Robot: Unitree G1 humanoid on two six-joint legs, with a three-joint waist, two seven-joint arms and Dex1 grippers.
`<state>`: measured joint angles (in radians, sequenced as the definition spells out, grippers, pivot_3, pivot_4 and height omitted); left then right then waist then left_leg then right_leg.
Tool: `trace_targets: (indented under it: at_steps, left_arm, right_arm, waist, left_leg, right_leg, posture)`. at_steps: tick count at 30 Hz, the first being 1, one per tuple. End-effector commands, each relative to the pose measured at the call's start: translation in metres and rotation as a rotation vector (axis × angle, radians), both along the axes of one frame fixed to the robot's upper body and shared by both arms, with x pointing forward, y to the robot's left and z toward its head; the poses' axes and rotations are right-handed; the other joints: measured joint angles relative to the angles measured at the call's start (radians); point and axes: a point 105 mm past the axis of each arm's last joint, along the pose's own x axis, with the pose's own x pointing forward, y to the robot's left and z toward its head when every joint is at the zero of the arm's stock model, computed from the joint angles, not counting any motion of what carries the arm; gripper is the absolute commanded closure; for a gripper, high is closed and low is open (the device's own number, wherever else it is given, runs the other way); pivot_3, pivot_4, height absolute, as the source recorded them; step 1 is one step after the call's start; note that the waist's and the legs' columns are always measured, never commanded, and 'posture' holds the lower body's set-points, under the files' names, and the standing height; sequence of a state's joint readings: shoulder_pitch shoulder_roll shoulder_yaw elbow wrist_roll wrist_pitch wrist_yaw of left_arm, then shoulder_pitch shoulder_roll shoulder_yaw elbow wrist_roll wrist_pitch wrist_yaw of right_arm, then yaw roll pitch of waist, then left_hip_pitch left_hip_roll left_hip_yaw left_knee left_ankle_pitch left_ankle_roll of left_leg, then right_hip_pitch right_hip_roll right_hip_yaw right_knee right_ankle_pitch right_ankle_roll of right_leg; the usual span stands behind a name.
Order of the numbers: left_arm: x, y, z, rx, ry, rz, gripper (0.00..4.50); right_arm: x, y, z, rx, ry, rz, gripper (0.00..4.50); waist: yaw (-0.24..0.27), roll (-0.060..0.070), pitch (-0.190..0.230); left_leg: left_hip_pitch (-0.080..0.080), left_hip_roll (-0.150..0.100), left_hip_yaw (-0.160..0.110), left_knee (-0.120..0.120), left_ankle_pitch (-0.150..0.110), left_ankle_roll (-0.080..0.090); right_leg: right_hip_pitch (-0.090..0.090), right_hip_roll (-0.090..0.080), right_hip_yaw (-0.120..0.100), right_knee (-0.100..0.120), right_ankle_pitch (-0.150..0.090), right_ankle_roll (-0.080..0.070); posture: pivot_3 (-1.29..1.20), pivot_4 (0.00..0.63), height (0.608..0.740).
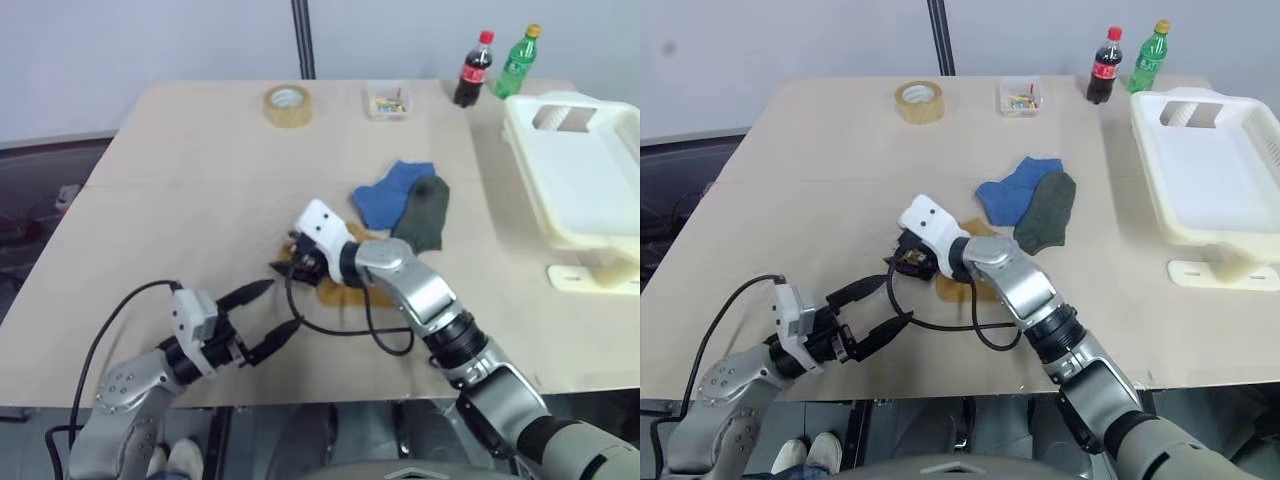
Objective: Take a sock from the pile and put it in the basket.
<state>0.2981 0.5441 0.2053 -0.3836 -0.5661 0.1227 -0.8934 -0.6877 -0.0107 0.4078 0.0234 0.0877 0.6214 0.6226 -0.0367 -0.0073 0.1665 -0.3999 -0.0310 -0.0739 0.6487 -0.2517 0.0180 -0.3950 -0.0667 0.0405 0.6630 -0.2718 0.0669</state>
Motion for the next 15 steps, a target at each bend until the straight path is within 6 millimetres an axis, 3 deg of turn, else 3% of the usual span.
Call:
trace_targets:
  at_steps: [1, 3, 8, 11, 15]
  left_arm:
    - [0.009, 0.008, 0.005, 0.017, -0.015, 0.086, 0.0]
    - [0.019, 0.012, 0.003, 0.015, 0.005, 0.143, 0.0]
    - [0.052, 0.009, -0.004, 0.079, 0.059, 0.238, 0.0]
    - [0.062, 0.0, -0.009, 0.102, 0.083, 0.199, 0.0]
    - [0.076, -0.007, -0.017, 0.113, 0.117, 0.177, 0.0]
  right_arm:
    - [0.013, -0.037, 0.028, 0.032, -0.061, -0.081, 0.82]
    - [0.02, -0.064, 0.028, -0.003, -0.063, -0.152, 0.82]
    - [0.022, -0.105, 0.009, -0.051, 0.032, -0.266, 0.82]
    - [0.019, -0.115, -0.008, -0.076, 0.102, -0.297, 0.82]
    - [0.015, -0.114, -0.022, -0.086, 0.16, -0.297, 0.82]
  waist:
    - [0.003, 0.0, 0.0]
    - [0.007, 0.0, 0.0]
    - [0.003, 0.0, 0.0]
    - [-0.007, 0.0, 0.0]
    - [-0.006, 0.0, 0.0]
  left_leg:
    - [0.0, 0.0, 0.0, 0.0, 0.0, 0.0]
    - [0.0, -0.001, -0.001, 0.0, 0.0, 0.0]
    - [0.0, 0.0, -0.001, 0.0, 0.0, 0.0]
    - [0.0, 0.0, 0.001, -0.001, 0.0, 0.0]
    - [0.0, 0.0, 0.002, 0.0, 0.0, 0.0]
  right_leg:
    - [0.0, 0.0, 0.0, 0.0, 0.0, 0.0]
    - [0.0, 0.0, -0.001, 0.0, 0.0, 0.0]
    - [0.0, 0.001, -0.001, 0.0, 0.0, 0.0]
    - [0.0, 0.002, 0.001, 0.001, 0.0, 0.0]
    - [0.0, 0.003, 0.002, 0.001, 0.0, 0.0]
  posture:
    - [0.0, 0.15, 0.738]
    - [0.0, 0.15, 0.738]
    - [0.0, 0.15, 0.738]
    - [0.0, 0.15, 0.738]
    - [0.0, 0.15, 0.738]
